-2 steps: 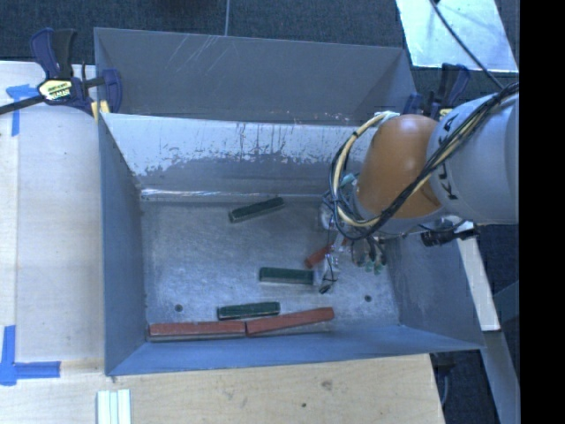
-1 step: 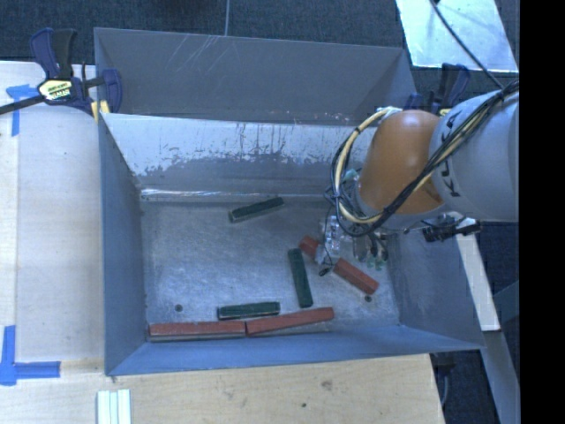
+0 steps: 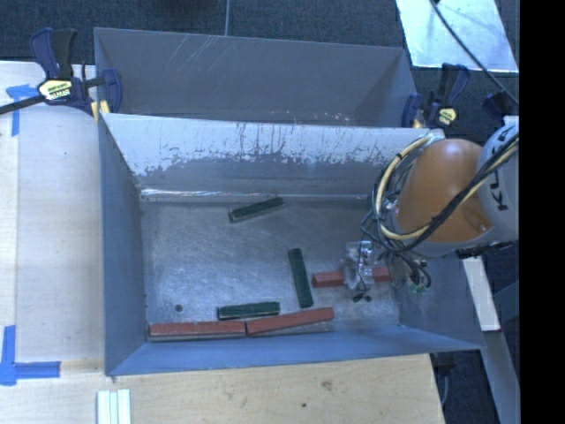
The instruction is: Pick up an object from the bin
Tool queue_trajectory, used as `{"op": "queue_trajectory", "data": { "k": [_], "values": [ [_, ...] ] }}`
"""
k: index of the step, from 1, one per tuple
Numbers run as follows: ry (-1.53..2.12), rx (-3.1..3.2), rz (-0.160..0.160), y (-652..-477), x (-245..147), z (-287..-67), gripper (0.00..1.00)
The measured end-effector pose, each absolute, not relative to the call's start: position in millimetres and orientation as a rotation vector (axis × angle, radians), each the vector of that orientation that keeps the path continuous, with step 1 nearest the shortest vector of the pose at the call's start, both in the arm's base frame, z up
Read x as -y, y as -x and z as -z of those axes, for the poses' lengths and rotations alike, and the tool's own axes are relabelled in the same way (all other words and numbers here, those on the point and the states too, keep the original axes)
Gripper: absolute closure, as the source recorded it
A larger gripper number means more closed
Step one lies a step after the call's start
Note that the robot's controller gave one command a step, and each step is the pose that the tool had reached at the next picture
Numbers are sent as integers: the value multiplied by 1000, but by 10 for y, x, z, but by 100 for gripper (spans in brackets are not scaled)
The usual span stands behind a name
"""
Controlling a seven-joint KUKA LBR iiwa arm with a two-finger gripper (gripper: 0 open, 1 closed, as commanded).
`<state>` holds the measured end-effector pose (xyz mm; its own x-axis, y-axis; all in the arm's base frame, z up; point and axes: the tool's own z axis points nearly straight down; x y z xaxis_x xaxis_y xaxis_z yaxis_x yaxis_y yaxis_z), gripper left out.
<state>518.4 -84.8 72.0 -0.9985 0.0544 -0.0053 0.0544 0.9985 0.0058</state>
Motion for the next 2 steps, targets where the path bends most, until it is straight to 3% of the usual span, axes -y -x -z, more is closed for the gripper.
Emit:
{"op": "queue_trajectory", "data": {
  "k": [1,2],
  "values": [
    [-87,-3139,0,-5170,879,-702,0],
    [-87,-3136,-1,-5181,877,-713,100]
  ]
}}
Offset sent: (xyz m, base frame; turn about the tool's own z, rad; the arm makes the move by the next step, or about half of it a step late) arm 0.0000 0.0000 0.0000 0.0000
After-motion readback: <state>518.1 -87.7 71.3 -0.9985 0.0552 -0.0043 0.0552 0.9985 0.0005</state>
